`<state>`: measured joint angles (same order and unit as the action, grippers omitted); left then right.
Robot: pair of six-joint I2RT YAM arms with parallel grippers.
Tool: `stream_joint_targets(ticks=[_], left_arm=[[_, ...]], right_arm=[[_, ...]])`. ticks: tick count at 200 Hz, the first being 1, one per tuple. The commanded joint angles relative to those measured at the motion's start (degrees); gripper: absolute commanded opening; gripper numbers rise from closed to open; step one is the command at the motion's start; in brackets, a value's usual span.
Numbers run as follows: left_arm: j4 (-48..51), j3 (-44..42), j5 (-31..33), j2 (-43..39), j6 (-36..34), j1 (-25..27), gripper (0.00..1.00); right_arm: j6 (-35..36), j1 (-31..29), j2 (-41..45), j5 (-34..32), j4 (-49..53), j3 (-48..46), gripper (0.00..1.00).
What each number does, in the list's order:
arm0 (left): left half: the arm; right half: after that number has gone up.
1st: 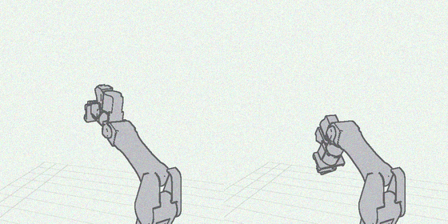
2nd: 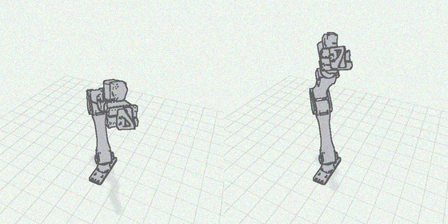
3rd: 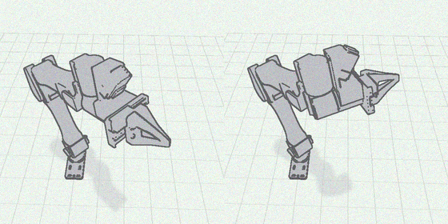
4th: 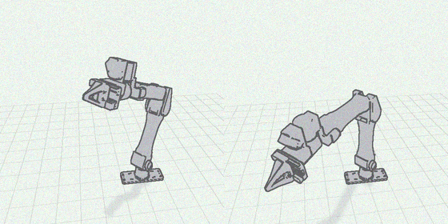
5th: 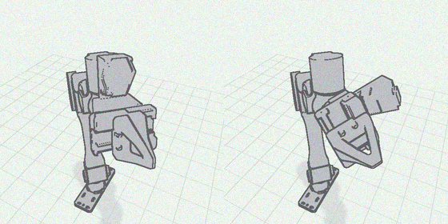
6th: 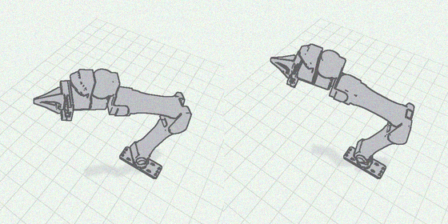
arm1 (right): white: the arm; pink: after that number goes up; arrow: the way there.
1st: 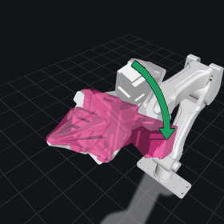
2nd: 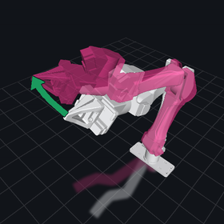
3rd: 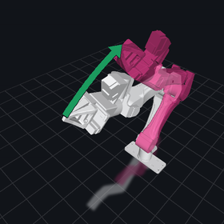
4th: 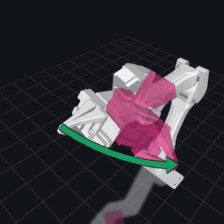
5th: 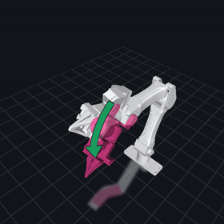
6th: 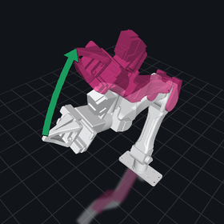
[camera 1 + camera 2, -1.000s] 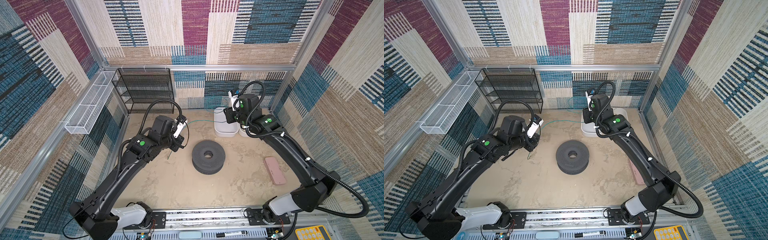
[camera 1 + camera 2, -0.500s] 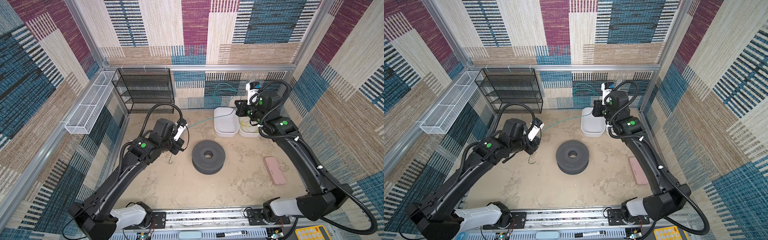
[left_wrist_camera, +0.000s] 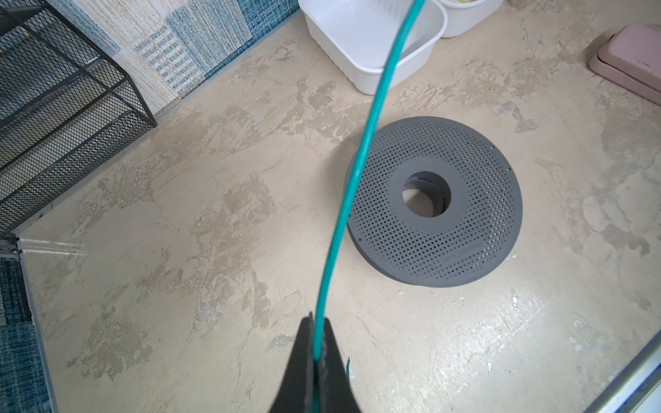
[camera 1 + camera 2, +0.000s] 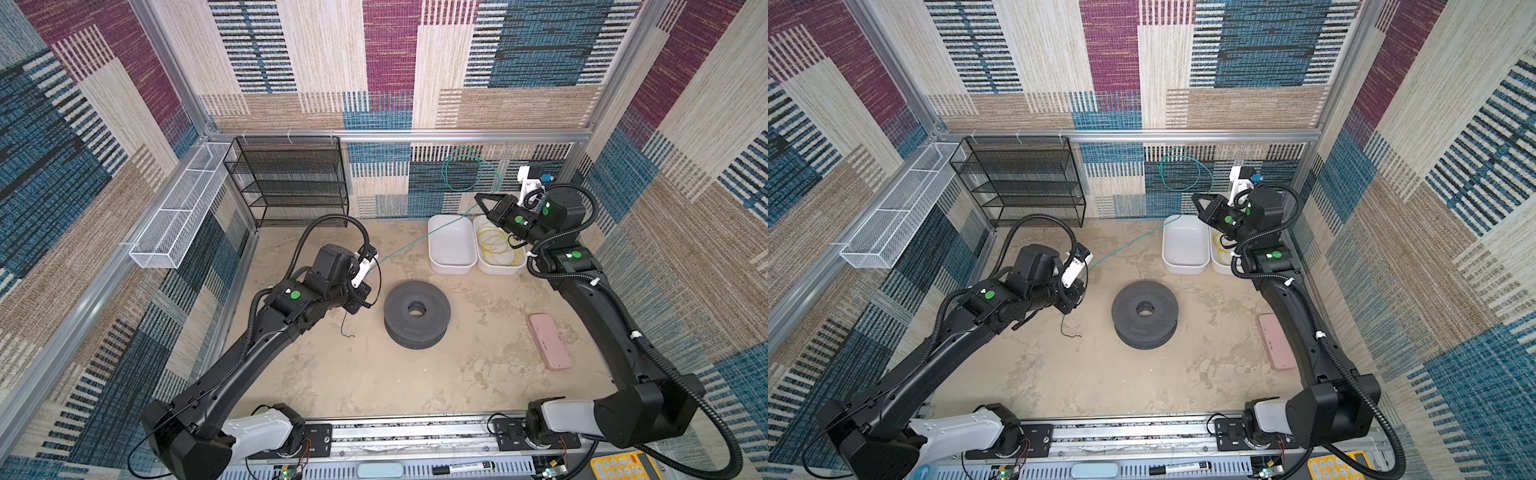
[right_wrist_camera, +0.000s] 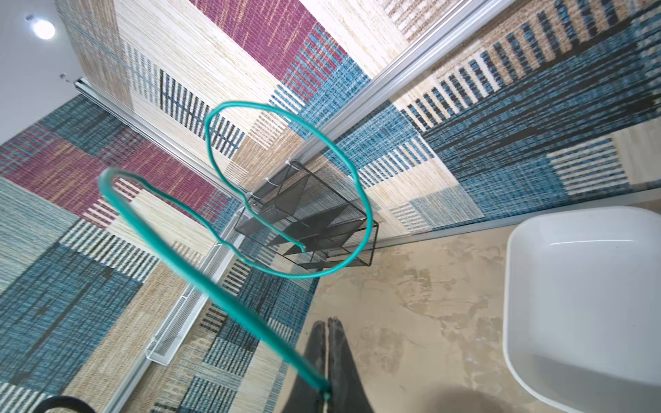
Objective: Wrap the cables
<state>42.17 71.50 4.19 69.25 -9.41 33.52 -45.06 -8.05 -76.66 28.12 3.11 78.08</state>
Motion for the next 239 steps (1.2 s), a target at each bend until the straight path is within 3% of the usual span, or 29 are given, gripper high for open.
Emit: stream_joint_targets(ticks=[1, 10, 30, 63, 88, 116, 161, 191, 239], left_arm=[[6.1, -0.7, 4.6, 0.0, -0.1, -0.3, 0.04], [5.7, -0.1, 5.1, 0.0, 0.0, -0.2, 0.26], [5.6, 3.8, 6.8, 0.4, 0.1, -0.3, 0.59], [0.3, 10.4, 12.6, -2.2, -5.3, -0.4, 0.8], [0.1, 18.5, 12.5, -1.5, -7.8, -0.4, 0.77], [0.6, 26.1, -0.5, 4.1, -4.5, 1.6, 0.62], [-7.3, 28.1, -13.0, 12.7, -4.0, 8.1, 0.62], [-8.7, 30.4, -12.9, 19.1, -7.3, 11.4, 0.6], [-15.7, 28.0, -12.9, 23.3, -7.5, 11.8, 0.52]], right_arm=[[-3.8, 0.6, -0.2, -2.1, -9.5, 0.3, 0.0], [-3.7, 0.5, -0.3, -1.5, -9.5, -0.3, 0.0], [-2.5, -0.4, 0.0, -1.9, -8.4, -2.5, 0.0], [-1.1, -1.5, 3.0, -4.4, -7.9, -7.6, 0.0], [-1.3, -2.5, 5.0, -5.8, -7.9, -10.8, 0.0], [-2.3, -5.2, 6.0, -6.4, -9.0, -13.4, 0.0], [-4.0, -11.1, 6.0, -7.7, -10.2, -15.9, 0.0], [-5.5, -13.2, 7.0, -7.8, -11.0, -17.4, 0.0], [-6.6, -15.1, 9.0, -8.2, -11.1, -18.9, 0.0]])
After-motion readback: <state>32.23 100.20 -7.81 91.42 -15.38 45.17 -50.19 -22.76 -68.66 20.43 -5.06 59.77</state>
